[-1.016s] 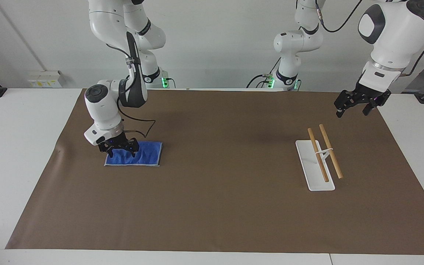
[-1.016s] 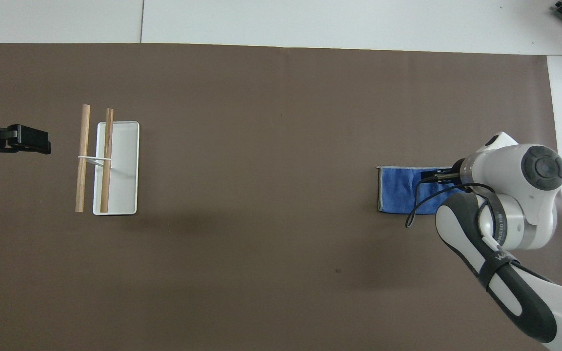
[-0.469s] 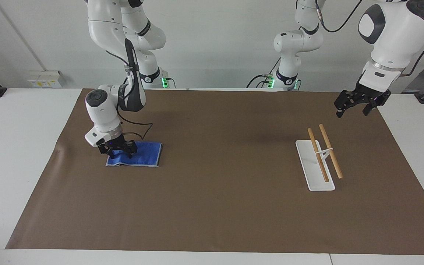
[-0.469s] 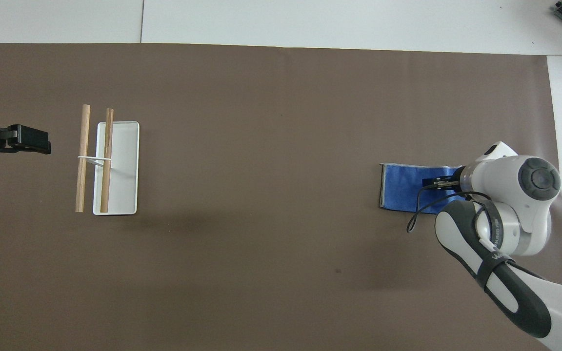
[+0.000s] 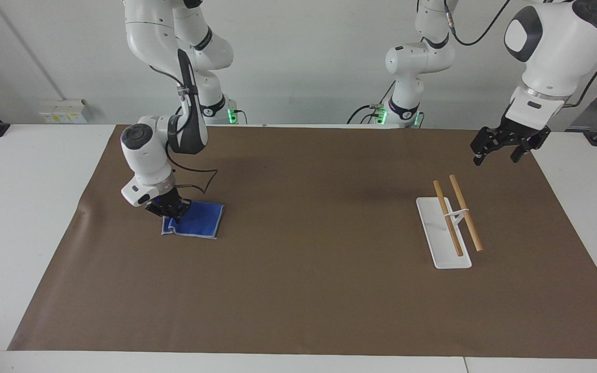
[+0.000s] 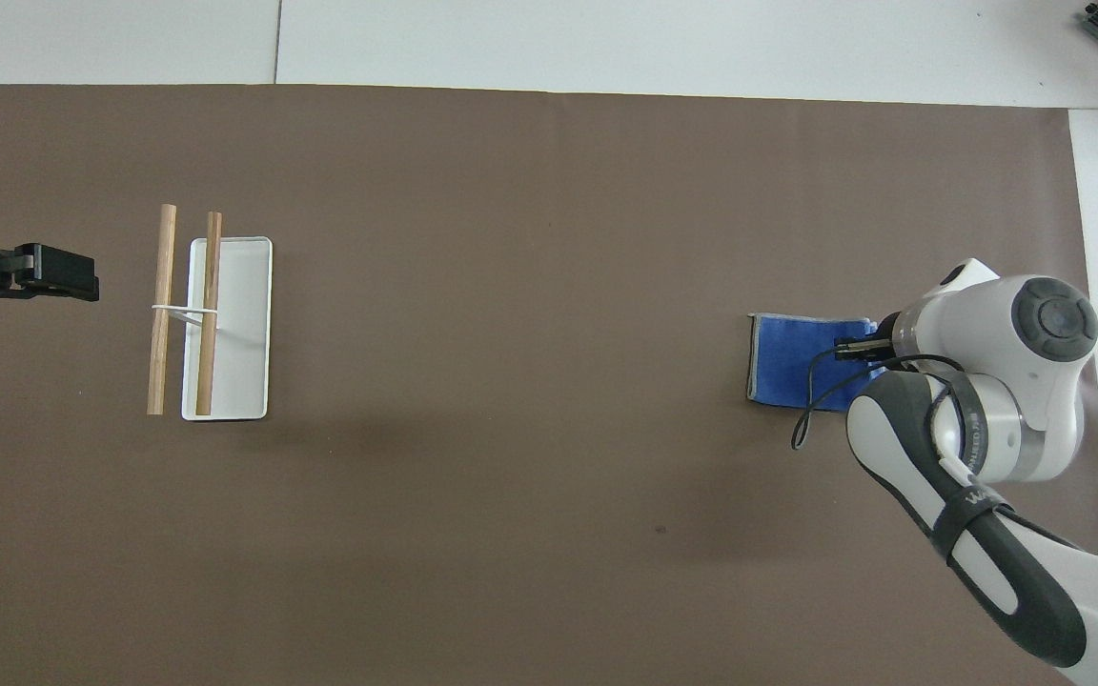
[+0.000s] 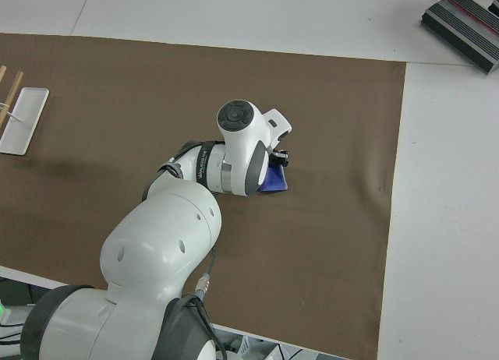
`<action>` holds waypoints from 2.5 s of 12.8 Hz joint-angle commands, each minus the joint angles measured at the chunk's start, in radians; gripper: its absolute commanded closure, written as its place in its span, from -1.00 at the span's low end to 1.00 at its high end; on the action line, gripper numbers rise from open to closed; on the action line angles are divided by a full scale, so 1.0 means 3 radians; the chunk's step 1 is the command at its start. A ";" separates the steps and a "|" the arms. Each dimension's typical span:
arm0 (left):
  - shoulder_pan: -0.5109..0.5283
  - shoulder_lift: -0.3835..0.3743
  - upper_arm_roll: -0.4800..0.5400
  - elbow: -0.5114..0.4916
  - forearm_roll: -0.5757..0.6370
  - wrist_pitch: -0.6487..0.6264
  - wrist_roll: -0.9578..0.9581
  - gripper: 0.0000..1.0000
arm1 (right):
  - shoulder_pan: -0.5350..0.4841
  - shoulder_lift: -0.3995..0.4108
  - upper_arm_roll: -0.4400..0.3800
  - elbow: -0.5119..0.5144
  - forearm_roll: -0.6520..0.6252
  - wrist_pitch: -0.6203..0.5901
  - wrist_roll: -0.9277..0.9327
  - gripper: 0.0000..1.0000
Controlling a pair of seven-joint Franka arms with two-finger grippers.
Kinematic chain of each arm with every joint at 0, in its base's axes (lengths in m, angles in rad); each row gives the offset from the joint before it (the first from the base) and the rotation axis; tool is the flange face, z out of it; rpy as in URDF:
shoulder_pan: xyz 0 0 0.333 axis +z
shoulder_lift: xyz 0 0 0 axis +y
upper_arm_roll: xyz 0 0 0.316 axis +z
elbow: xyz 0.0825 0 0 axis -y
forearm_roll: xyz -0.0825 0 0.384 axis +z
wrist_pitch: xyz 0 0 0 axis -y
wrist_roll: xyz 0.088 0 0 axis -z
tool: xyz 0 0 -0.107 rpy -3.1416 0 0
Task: Right arm passes towel to left arm to hang
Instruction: 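Lift the towel with the right gripper toward the table center, then carry the towel toward the left gripper while the left gripper approaches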
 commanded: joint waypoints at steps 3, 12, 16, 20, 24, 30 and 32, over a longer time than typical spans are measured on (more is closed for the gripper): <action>0.0015 -0.0080 0.0013 -0.0069 -0.0047 -0.0034 0.0026 -1.00 | -0.0016 -0.0199 0.0034 0.0191 0.0044 -0.0296 0.0068 1.00; 0.0000 -0.0085 0.0008 -0.0064 -0.0047 -0.0034 0.0041 -1.00 | -0.0011 -0.0465 0.0090 0.0876 0.1259 -0.0997 0.0205 1.00; -0.0041 -0.0090 -0.0028 -0.0099 -0.0057 0.0013 0.0015 -1.00 | 0.0015 -0.0491 0.0233 0.0902 0.2384 -0.0905 0.0670 1.00; -0.0015 -0.0100 -0.0058 -0.0196 -0.0486 0.0333 -0.0661 -1.00 | 0.0305 -0.0481 0.0290 0.0891 0.3065 -0.0579 0.1278 1.00; -0.0046 -0.0198 -0.0155 -0.0554 -0.0950 0.1136 -0.2109 -1.00 | 0.0842 -0.0399 0.0290 0.0855 0.3775 0.0172 0.1764 1.00; -0.0082 -0.0193 -0.0390 -0.0825 -0.1264 0.1985 -0.3434 -1.00 | 0.1334 -0.0286 0.0295 0.0896 0.4865 0.0874 0.1827 1.00; -0.0107 -0.0182 -0.0503 -0.0856 -0.1264 0.2128 -0.3665 -1.00 | 0.1400 -0.0266 0.0300 0.0947 0.5243 0.0879 0.1827 1.00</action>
